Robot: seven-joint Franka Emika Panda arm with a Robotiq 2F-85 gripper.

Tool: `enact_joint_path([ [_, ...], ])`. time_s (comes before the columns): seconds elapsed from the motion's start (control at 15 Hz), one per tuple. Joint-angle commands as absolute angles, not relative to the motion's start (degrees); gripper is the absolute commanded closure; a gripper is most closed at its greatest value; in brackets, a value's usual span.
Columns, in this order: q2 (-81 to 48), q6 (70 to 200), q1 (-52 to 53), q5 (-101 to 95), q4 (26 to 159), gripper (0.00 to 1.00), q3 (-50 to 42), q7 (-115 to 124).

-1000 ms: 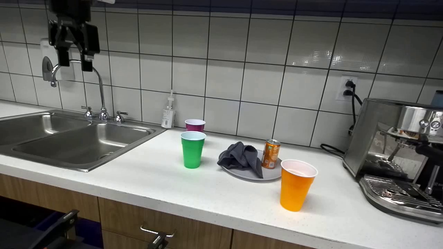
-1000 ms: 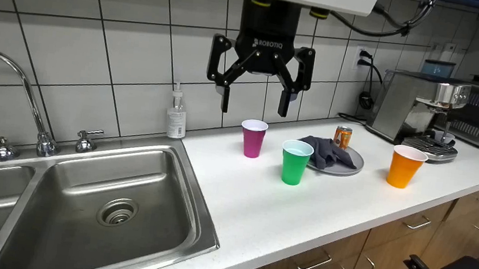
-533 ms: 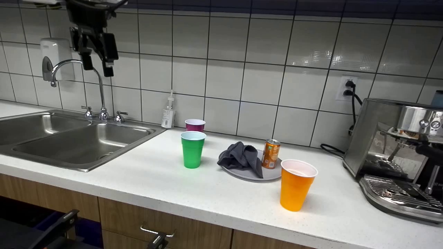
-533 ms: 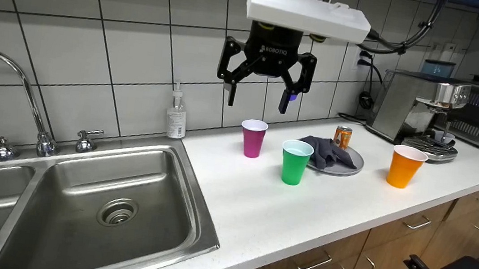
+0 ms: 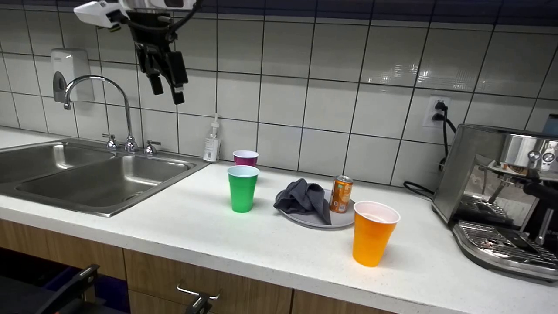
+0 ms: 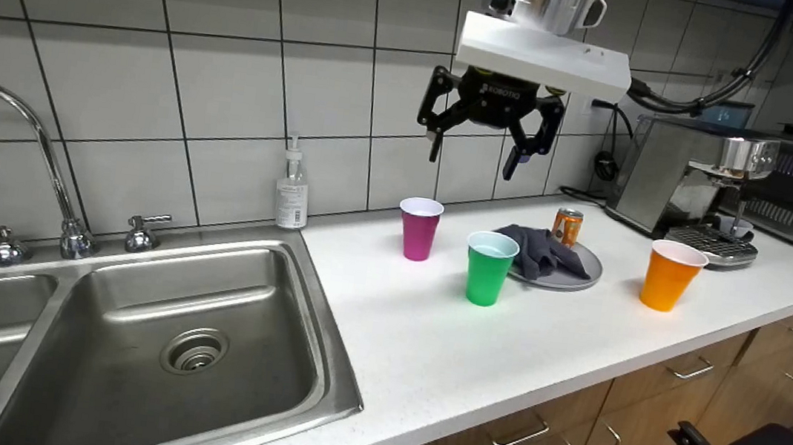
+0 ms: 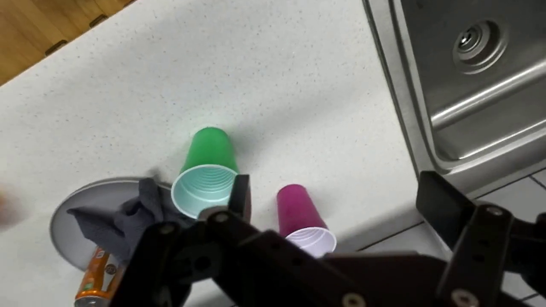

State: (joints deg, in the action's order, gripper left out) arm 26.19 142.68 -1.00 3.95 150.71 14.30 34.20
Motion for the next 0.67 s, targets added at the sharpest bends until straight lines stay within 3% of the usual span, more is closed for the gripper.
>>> enact_joint_path([
  [0.0,27.6,145.7,-4.3,1.4,152.6,0.0,13.9,38.0],
  [0.6,25.2,149.6,-12.2,-2.9,152.3,0.0,12.0,44.1],
])
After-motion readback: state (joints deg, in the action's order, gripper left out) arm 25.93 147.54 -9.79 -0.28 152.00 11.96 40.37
